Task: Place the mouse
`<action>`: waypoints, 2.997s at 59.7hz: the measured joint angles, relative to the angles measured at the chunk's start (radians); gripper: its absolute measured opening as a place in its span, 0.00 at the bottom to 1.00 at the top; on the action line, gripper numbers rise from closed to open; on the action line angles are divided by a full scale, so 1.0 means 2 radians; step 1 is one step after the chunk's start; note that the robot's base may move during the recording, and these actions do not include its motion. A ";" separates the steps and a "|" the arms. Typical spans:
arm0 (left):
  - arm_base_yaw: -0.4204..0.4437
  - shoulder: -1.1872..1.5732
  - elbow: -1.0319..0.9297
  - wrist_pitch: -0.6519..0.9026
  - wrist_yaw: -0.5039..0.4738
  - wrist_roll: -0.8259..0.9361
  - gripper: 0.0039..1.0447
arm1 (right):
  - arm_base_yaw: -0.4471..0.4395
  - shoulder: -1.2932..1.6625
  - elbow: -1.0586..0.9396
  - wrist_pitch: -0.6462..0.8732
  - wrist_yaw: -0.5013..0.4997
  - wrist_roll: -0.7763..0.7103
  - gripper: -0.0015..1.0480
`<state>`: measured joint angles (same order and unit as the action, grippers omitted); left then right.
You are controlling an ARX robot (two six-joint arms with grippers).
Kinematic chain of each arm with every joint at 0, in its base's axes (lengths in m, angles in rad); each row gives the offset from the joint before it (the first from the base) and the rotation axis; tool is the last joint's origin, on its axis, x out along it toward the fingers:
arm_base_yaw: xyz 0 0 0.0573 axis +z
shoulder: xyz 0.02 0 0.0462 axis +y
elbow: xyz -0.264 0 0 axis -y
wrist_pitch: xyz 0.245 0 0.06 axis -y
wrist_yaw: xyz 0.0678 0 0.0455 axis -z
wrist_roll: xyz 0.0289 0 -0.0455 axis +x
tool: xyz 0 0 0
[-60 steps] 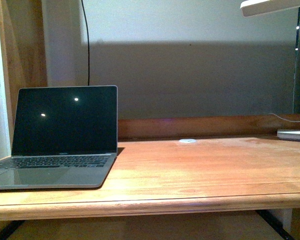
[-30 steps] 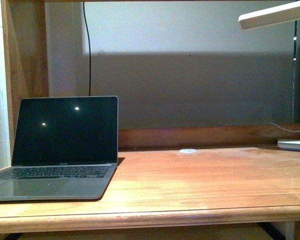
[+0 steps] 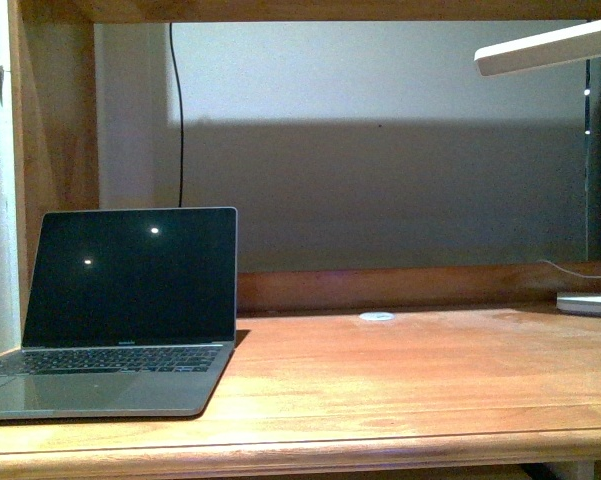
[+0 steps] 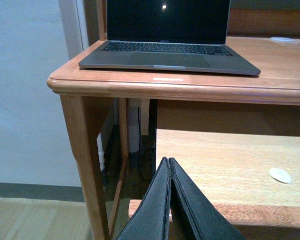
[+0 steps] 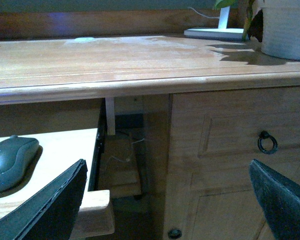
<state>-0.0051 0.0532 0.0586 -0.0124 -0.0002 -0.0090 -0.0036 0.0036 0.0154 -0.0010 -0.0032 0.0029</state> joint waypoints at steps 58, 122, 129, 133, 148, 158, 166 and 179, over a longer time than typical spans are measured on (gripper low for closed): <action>0.000 -0.024 -0.024 0.003 0.000 0.001 0.93 | 0.186 0.422 0.143 0.196 0.006 0.009 0.93; 0.000 -0.024 -0.024 0.003 0.000 0.001 0.93 | 0.241 0.725 0.250 0.288 0.031 -0.068 0.93; 0.000 -0.024 -0.024 0.003 0.000 0.001 0.93 | 0.247 0.729 0.252 0.287 0.034 -0.073 0.93; 0.000 -0.024 -0.024 0.003 0.000 0.001 0.93 | 0.251 0.735 0.252 0.282 0.037 -0.079 0.93; 0.000 -0.024 -0.024 0.003 0.000 0.001 0.93 | 0.258 0.748 0.278 0.250 0.046 -0.087 0.93; 0.000 -0.024 -0.024 0.003 0.000 0.001 0.93 | 0.266 0.752 0.297 0.223 0.051 -0.097 0.93; 0.000 -0.024 -0.024 0.003 0.000 0.001 0.93 | 0.268 0.757 0.310 0.203 0.051 -0.101 0.93; 0.000 -0.024 -0.024 0.003 0.000 0.001 0.93 | 0.267 0.763 0.324 0.174 0.048 -0.101 0.93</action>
<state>-0.0051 0.0051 0.0113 -0.0055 -0.0002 -0.0074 0.5301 1.5291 0.6643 0.3473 0.0925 -0.1982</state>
